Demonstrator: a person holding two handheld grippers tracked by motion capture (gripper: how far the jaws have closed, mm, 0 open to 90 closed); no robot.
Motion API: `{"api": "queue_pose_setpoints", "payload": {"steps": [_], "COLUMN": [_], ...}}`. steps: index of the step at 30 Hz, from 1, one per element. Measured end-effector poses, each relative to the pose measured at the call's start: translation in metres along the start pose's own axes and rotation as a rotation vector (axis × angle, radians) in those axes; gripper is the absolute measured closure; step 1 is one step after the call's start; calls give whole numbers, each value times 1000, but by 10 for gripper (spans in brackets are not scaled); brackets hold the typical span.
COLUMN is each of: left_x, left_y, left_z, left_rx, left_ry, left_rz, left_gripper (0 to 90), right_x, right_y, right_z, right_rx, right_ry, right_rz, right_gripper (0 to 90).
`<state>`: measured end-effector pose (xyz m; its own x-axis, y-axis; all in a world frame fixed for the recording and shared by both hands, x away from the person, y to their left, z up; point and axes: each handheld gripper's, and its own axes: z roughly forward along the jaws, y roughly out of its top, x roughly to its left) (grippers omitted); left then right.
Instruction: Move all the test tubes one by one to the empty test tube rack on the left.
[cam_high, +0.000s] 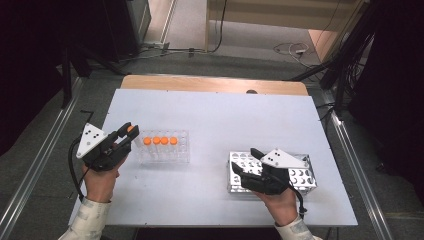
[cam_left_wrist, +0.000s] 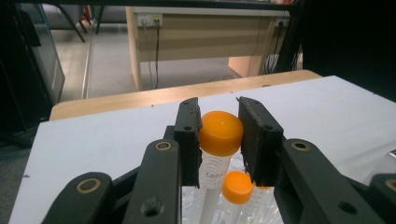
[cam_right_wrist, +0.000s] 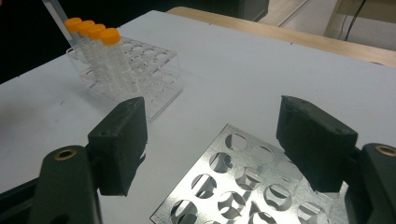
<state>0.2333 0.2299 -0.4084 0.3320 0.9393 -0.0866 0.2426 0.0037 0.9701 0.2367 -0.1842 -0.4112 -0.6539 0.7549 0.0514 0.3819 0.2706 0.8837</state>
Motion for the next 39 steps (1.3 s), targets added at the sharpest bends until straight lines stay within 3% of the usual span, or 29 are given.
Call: {"api": "queue_pose_setpoints", "payload": {"steps": [10,13,15,24,32,39], "left_x": [-2,-2,-2,0,-3,-8], "left_y": [-13,-14,-14,-14,-16,-22], "left_z": [9,9,9,5,-1,-12], "left_rx": [40,48,50,46,46,55], "left_ry": [-6,-19,-14,-14,-28,-6], "left_rz": [0,-17,-25,-47,-64,-63], "left_gripper": [687,645,605,581,492,376], "right_x": [-1,-1,-1,-4,-17,-37], "right_y": [0,0,0,0,-5,-14], "right_z": [0,0,0,-1,-3,-12], "right_rx": [-1,2,3,-2,-7,-11], "right_ry": [-2,-1,-1,-8,-45,-85], "right_rz": [1,1,0,7,20,42], "right_gripper": [236,236,236,236,236,236]}}
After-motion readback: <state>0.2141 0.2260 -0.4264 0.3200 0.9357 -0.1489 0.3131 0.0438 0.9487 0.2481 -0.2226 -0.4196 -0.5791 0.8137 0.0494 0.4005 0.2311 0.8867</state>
